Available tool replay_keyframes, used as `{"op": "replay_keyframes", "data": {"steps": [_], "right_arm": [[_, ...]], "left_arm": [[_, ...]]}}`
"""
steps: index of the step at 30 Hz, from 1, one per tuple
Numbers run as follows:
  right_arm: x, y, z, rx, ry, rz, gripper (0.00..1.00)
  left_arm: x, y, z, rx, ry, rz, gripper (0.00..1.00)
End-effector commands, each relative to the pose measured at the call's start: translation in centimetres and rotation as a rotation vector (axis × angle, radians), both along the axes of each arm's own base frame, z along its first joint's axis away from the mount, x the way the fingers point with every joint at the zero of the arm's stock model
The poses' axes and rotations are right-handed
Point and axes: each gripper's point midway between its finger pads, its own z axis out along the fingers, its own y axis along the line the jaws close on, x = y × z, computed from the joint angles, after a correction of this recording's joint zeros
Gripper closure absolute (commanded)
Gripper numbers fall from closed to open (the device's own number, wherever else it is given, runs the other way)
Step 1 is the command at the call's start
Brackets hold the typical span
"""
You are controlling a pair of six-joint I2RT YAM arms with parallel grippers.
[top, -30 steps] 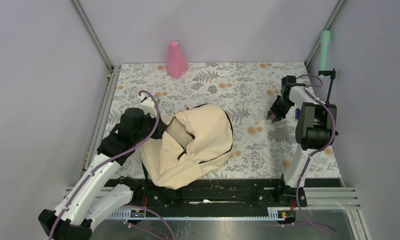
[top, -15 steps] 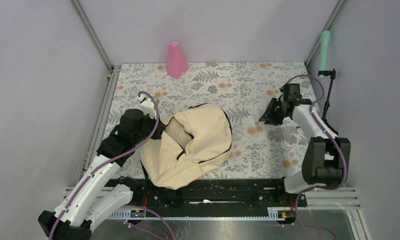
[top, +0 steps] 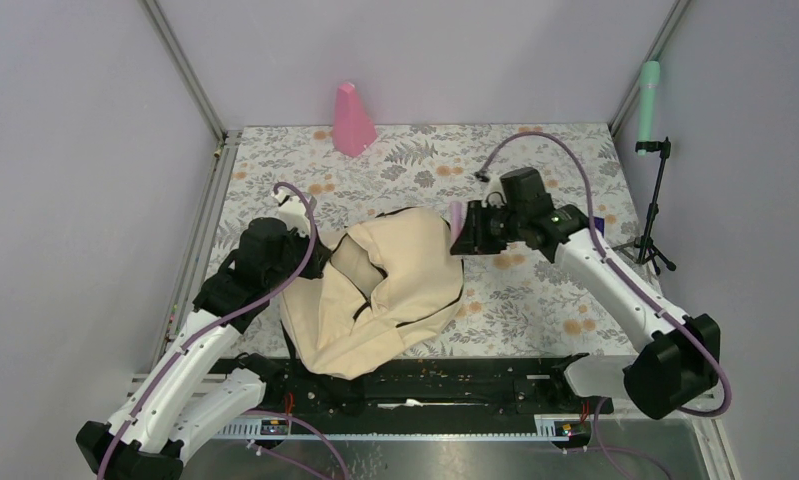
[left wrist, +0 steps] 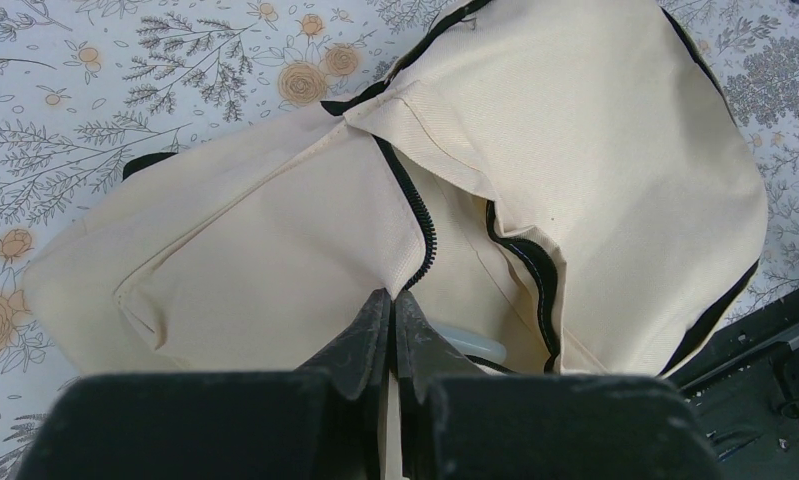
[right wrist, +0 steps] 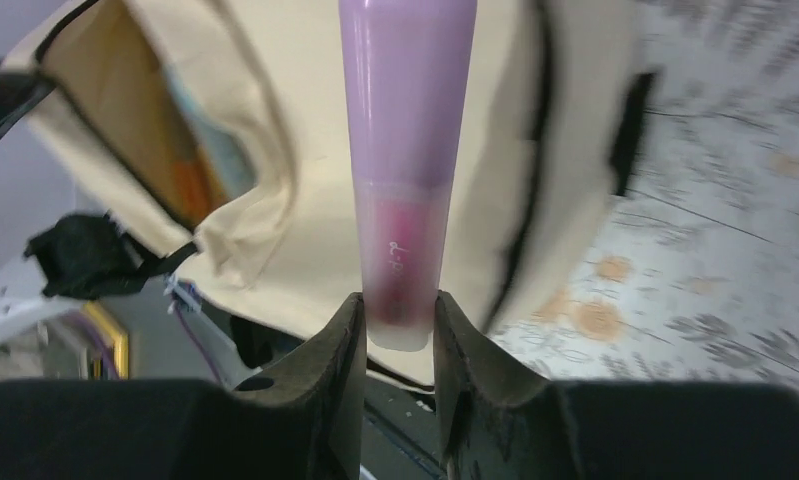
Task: Pack the student bag
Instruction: Place the stationery in the student bag.
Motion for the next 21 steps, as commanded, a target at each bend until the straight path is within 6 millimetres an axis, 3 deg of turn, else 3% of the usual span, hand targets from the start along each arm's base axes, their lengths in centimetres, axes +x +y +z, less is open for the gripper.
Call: {"op": "replay_keyframes", "data": {"steps": [1,6,10,16,21], "right_arm": [[-2.4,6.1,3.4,0.078,-0.050,0.183,1.00],[-4.2,12.6,4.6,0.116,-0.038,0.339,1.00],[-5.9,16.7,3.8,0.122,0.021,0.443,1.00],[-9.2,19.9,1.7,0.108,0.109,0.543,1.00],[-10.5,20.8,0.7,0.096,0.151,0.563,1.00]], "left_arm": [[1.7,-0.1,4.5,-0.058,-0.149,0.027,1.00],[1.5,-0.2,4.0,-0.061,-0.136,0.022,1.00],[1.3,0.1,3.5,-0.059,-0.130,0.032,1.00],[1.1,0.3,3.7,-0.059,-0.137,0.038,1.00],[1.0,0.3,3.8,-0.065,-0.141,0.039,1.00]]}}
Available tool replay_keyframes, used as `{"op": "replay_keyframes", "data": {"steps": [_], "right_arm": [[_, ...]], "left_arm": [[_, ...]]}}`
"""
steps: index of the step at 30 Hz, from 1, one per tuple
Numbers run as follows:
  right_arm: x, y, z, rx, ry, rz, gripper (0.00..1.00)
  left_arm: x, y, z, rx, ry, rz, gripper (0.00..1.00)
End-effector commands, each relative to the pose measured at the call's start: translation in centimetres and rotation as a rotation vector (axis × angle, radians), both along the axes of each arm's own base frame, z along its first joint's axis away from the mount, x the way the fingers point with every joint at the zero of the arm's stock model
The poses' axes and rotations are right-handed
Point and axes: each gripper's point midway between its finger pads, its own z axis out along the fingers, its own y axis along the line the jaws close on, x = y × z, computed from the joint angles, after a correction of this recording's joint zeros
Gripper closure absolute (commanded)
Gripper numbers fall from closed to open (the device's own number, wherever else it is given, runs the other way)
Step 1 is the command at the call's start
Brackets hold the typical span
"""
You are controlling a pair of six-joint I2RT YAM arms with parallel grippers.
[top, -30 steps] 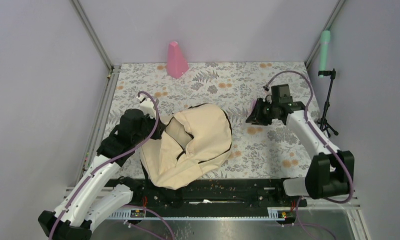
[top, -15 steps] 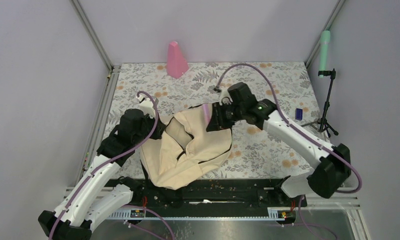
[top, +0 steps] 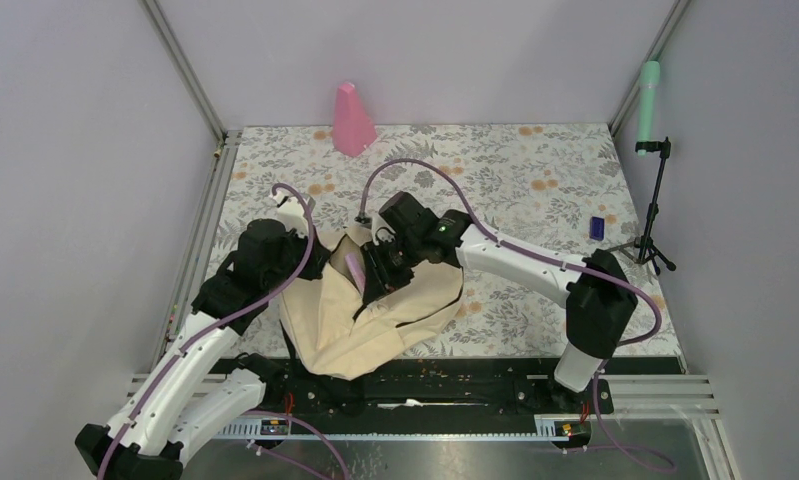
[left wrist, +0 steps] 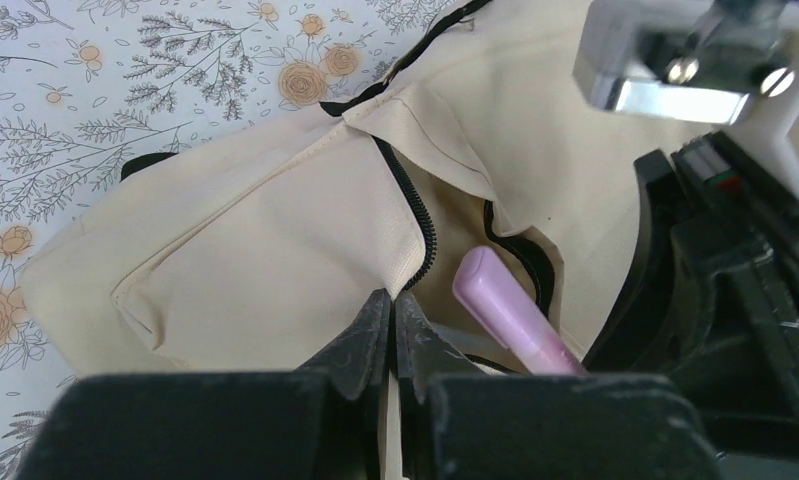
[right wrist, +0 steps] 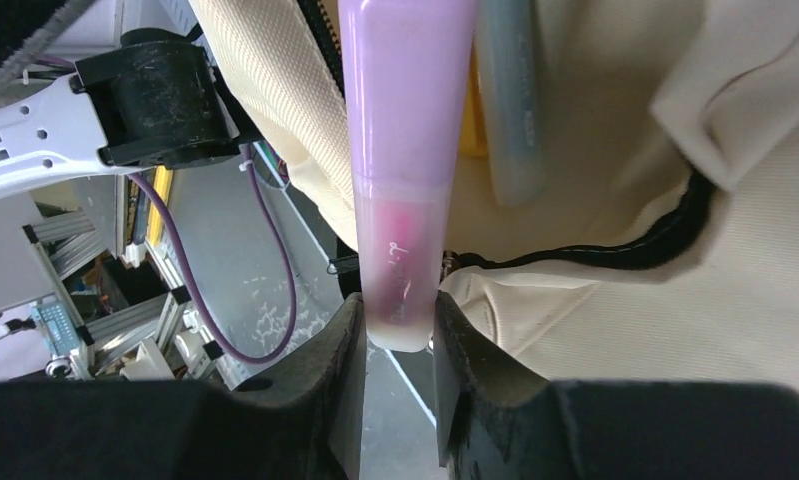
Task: Pack the student bag
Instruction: Place the stationery in the student bag.
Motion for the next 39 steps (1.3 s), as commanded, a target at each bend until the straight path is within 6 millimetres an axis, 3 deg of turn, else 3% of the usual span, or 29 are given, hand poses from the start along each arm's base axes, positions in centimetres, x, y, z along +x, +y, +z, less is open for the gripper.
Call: {"op": "replay_keyframes", "data": {"steps": [1,8,20,28,32,39], "right_arm": [[-0.8,1.4,2.0,0.054,0.013,0.024,1.00],[-0.2,1.7,1.0,0.018,0.014,0.009,1.00],[4.4,3.6,1.1,-0.038,-0.079,-0.024,1.00],[7.2,2.1,0.6,-0.100,-0.145,-0.104,1.00],[6.8,2.3,0.1,-0.092,-0.122,-0.091,1.00],[4.1,4.2,-0.8,-0.065,-0.086,-0.026,1.00]], "left_arm": [[1.2,0.2,3.7,-0.060,-0.139,0.037,1.00],[1.2,0.2,3.8,-0.065,-0.140,0.035,1.00],[1.1,0.1,3.6,-0.072,-0.134,0.028,1.00],[1.0,-0.2,3.4,-0.079,-0.125,0.016,1.00],[1.0,-0.3,3.4,-0.082,-0.124,0.012,1.00],[1.1,-0.2,3.3,-0.080,-0.122,0.017,1.00]]}}
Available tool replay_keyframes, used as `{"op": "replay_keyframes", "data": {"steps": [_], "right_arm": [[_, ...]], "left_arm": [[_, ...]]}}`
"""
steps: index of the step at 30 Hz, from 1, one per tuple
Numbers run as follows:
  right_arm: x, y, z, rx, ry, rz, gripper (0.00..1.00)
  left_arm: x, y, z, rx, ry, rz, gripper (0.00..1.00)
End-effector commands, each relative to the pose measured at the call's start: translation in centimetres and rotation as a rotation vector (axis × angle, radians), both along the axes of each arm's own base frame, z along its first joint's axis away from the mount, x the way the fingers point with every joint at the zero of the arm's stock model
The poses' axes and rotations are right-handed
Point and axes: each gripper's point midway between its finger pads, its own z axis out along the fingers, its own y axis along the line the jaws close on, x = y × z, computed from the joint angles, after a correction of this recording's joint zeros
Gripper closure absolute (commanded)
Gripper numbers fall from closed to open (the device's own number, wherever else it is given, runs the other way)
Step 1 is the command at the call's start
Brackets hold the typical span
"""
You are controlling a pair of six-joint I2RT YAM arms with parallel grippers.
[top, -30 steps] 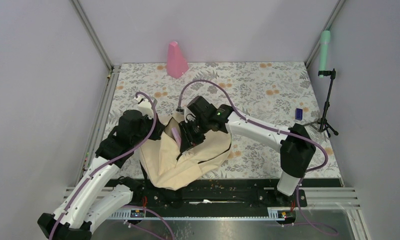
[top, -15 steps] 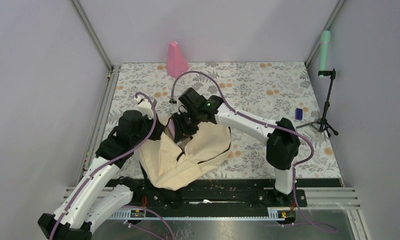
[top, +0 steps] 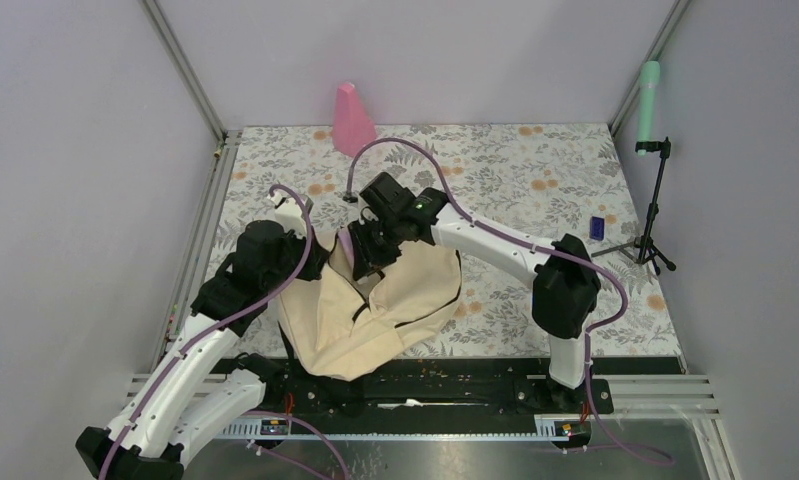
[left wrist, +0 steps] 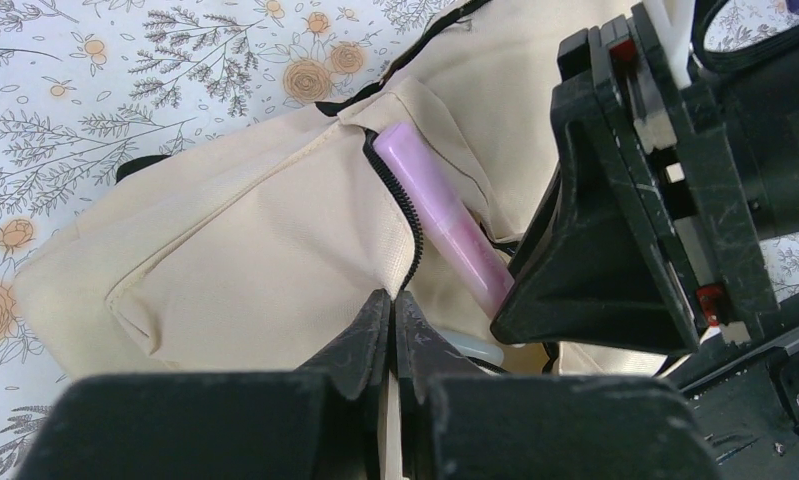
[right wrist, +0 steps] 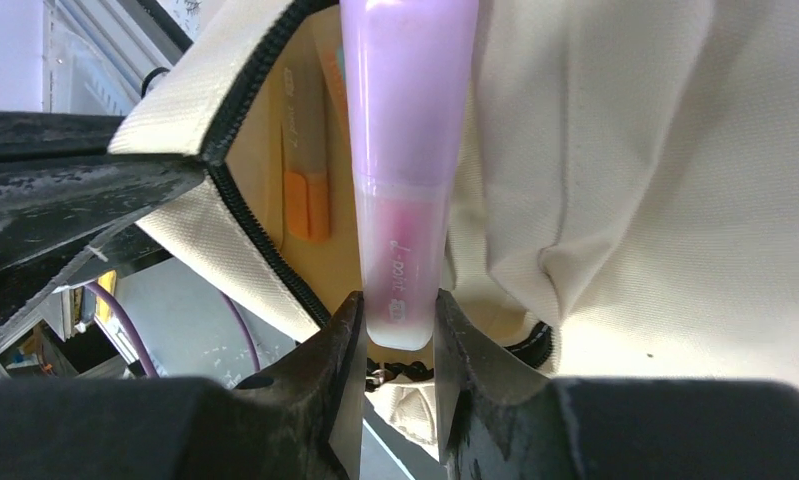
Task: Pack the student bag
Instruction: Place the stationery in the student bag.
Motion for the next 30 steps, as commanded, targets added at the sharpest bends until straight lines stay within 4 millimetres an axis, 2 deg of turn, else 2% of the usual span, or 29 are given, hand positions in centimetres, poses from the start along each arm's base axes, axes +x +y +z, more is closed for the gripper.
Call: {"op": "replay_keyframes", "data": {"steps": [1,8,13,15,16,19,24,30], "right_arm": [[-1.7,2.2,0.0,0.046,0.001,0.055,1.00],[-3.8,2.5,-0.7,0.056,0.034,0.089,1.00],[-3.6,2.9,-0.7,0.069,0.029,0.071,0.99],[-3.3,3.1,-0.3,0.086,0.019,0.059,0.81],[-3.2,3.2,0.0,0.098,0.008,0.054,0.68],[-2.9,3.3,1.0,0.133,-0.027,0.043,0.47],[-2.7,2.5,2.0,0.150,-0.079,0.031,0.28],[-3.1,1.1,3.5,0.195,-0.139,0.015,0.17]], "left_arm": [[1.2,-0.5,3.4,-0.070,-0.123,0.006,1.00],[1.2,-0.5,3.3,-0.071,-0.120,0.007,1.00],[1.3,-0.5,3.3,-0.071,-0.120,0.010,1.00],[1.3,-0.4,3.2,-0.068,-0.119,0.013,1.00],[1.3,-0.4,3.2,-0.067,-0.118,0.015,1.00],[1.3,-0.4,3.2,-0.068,-0.119,0.015,1.00],[1.4,-0.3,3.2,-0.066,-0.119,0.019,1.00],[1.5,-0.1,3.1,-0.061,-0.119,0.029,1.00]]}}
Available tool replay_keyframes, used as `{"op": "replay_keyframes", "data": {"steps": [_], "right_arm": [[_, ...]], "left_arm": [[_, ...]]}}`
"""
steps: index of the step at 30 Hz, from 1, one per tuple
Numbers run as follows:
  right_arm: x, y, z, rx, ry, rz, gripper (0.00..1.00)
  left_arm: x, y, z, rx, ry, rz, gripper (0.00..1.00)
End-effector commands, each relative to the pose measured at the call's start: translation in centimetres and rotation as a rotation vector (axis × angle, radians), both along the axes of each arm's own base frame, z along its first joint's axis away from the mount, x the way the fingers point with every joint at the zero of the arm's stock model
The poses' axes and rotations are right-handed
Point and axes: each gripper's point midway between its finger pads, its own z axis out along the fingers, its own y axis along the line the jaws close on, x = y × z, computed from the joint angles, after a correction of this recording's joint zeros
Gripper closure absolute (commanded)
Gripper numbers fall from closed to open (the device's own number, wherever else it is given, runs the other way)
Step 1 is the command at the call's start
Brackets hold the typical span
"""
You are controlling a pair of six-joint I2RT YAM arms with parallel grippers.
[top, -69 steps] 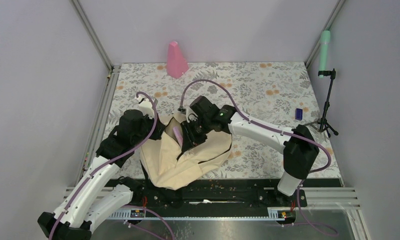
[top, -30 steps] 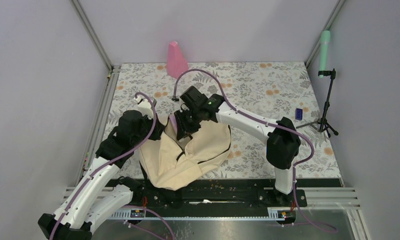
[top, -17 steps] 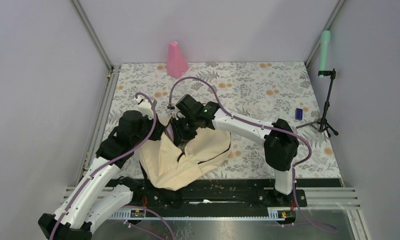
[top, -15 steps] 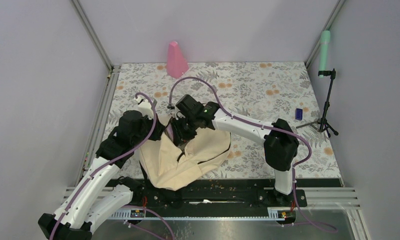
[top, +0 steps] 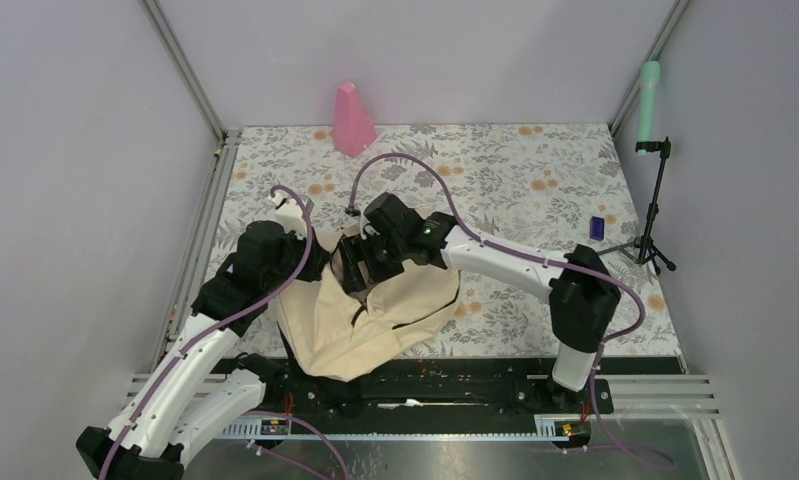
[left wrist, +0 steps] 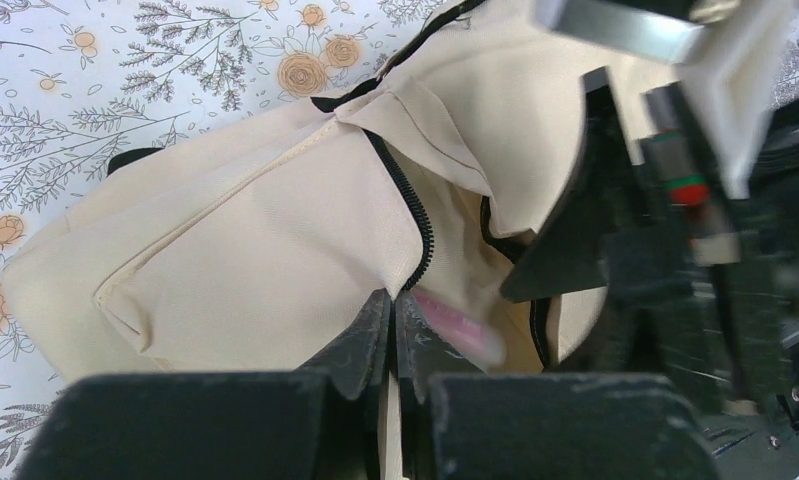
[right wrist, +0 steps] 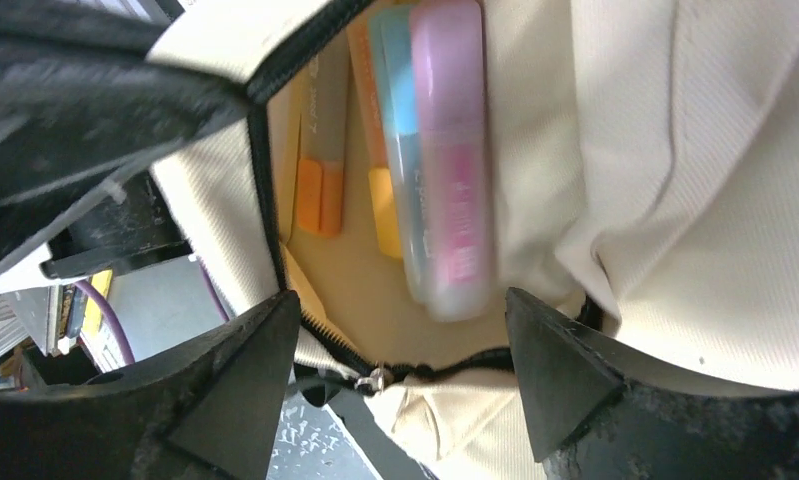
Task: Pack the student bag
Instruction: Place the stationery in the student bag, then zip the student bag at the center of the board.
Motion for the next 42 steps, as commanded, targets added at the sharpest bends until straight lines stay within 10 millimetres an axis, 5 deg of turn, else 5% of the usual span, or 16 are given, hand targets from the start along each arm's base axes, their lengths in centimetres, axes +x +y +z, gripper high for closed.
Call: {"op": "replay_keyframes", "data": {"steps": [1,8,12,14,16,21,26,42], "right_arm": [[-0.8,-0.4,4.9,0.129,-0.098,0.009,0.16],[-1.3,-3.2,6.2,0.186,-0.204,-0.026,0.12],[-2.2,-5.0,6.1,0.228,-0.247,-0.032,0.13],[-3.0,-5.5,6.0,0.257,-0.285,-0.023,0.13],[-3.8,-6.3,5.3,0.247,-0.329,-0.014,0.13],[-5.3,-7.3,5.1,0.288,-0.423,-0.027,0.14],[-5.0,-8.9,4.6,0.308,-0.456,-0.097,0.15],[-4.8,-10.6,3.5,0.301,-0.494,-0.133,0.16]], "left_arm": [[1.6,0.0,3.2,-0.057,-0.126,0.033,1.00],[1.4,-1.1,2.9,-0.061,-0.108,-0.035,0.95],[0.8,-2.3,3.5,-0.084,-0.128,-0.114,0.44],[0.4,-2.8,4.3,-0.112,-0.167,-0.150,0.26],[-0.3,-3.4,5.2,-0.138,-0.213,-0.193,0.18],[-2.9,-5.6,5.4,-0.204,-0.216,-0.288,0.17],[-5.8,-7.1,1.8,-0.228,-0.028,-0.242,0.17],[-10.3,-5.7,-2.9,-0.191,0.271,-0.107,0.29]]}}
